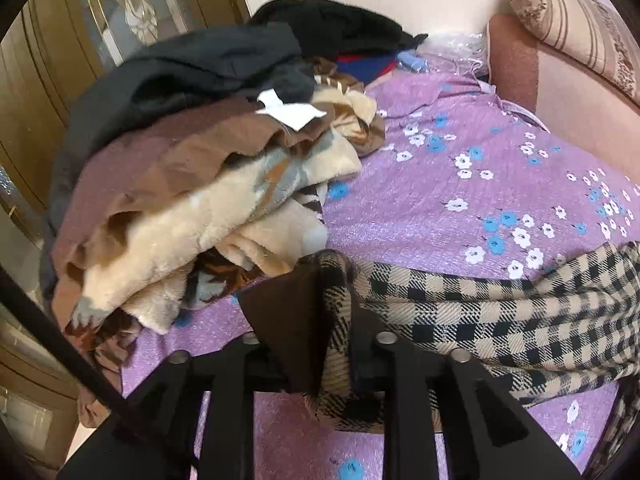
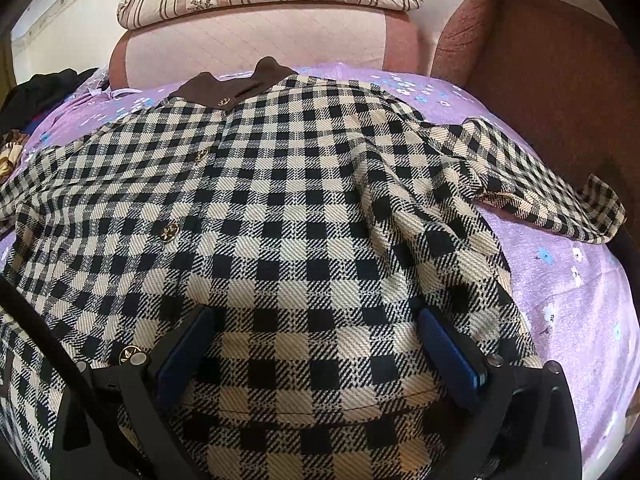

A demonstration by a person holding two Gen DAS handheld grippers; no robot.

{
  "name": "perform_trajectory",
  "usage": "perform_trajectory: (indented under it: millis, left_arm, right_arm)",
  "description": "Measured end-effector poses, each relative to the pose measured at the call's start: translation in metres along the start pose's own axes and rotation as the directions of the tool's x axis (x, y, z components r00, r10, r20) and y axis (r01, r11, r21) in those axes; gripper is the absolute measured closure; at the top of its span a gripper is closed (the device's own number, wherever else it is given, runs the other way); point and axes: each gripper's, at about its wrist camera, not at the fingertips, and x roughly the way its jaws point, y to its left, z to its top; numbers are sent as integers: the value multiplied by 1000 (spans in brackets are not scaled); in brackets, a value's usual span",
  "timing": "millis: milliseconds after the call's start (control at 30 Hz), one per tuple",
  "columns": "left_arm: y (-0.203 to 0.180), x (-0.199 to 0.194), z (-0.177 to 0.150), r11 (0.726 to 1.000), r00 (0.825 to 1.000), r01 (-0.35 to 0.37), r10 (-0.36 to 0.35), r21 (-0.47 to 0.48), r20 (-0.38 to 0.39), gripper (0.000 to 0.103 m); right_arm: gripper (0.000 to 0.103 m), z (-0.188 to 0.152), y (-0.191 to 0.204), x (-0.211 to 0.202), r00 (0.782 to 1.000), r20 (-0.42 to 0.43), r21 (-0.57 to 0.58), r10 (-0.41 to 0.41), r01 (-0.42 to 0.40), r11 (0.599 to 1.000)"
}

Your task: Fold large clothes

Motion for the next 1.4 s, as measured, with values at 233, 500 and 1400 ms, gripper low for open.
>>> perform_trajectory:
  millis: [233,500,1400]
  left_arm:
    - [-11,-54,-39,992,990,123,-123,-1,74,56]
    - [-51,-128,-85,945,931,319,-328,79,162,35]
    - [-179,-144,-213,779,846,508,-532,367,-41,35]
  right_arm:
    - [0,2,-3,1,1000,-7,12,20,-20,1000]
    - [13,2,-28,-16,1000,0,50,-10,10,999]
    - [15,-95,-150,-110,964,-171,265,-204,245,933]
